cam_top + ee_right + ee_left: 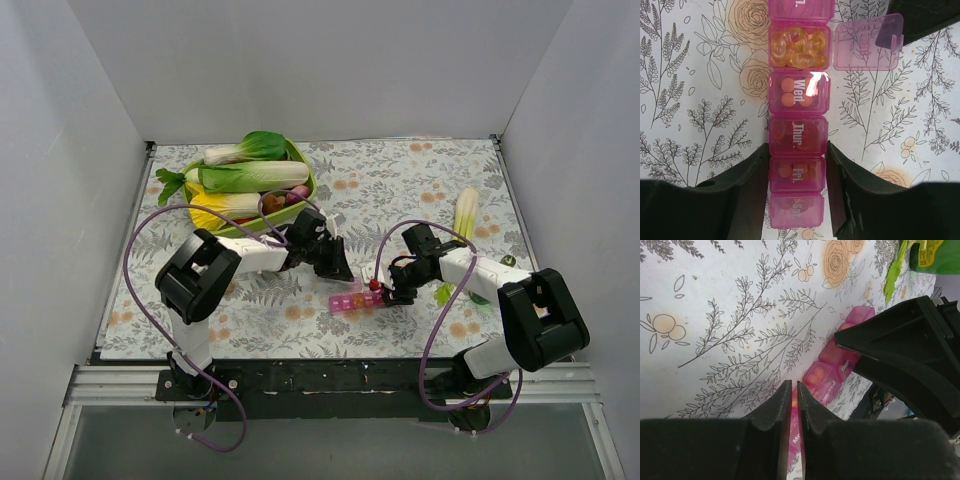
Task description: Sort the pills into containers
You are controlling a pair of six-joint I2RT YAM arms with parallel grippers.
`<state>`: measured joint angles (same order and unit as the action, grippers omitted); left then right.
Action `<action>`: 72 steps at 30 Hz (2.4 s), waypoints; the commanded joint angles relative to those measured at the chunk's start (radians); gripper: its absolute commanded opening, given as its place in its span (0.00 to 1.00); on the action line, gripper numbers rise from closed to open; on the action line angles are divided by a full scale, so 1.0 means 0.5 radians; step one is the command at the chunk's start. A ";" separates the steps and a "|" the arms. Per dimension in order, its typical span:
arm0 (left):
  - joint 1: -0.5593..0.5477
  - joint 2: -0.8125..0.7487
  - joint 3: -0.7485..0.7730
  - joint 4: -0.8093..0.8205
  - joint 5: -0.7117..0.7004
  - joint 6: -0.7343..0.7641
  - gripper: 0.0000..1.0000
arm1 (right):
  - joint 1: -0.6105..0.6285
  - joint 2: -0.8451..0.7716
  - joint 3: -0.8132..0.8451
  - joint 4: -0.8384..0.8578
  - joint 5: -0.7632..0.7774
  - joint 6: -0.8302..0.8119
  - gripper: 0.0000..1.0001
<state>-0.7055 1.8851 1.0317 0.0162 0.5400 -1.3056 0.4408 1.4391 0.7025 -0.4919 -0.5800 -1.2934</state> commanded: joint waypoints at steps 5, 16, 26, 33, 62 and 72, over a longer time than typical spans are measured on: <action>-0.022 -0.211 -0.039 0.060 0.150 0.006 0.08 | 0.014 0.046 0.012 0.017 0.010 0.056 0.44; -0.101 -0.165 -0.088 -0.020 0.215 0.053 0.08 | 0.017 0.070 0.031 0.020 0.013 0.089 0.43; -0.157 -0.058 0.007 -0.256 0.061 0.138 0.07 | 0.017 0.092 0.043 0.020 0.025 0.114 0.42; -0.193 0.022 0.078 -0.385 -0.034 0.191 0.06 | 0.020 0.098 0.040 0.024 0.034 0.129 0.42; -0.230 -0.006 -0.017 -0.533 -0.163 0.276 0.04 | 0.020 0.135 0.062 0.039 0.080 0.197 0.40; -0.148 0.016 -0.035 -0.536 -0.141 0.313 0.04 | 0.020 0.159 0.107 0.024 0.068 0.255 0.41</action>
<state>-0.7990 1.8698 1.0695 -0.1322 0.5438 -1.2053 0.4473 1.4818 0.7368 -0.4709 -0.5823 -1.2068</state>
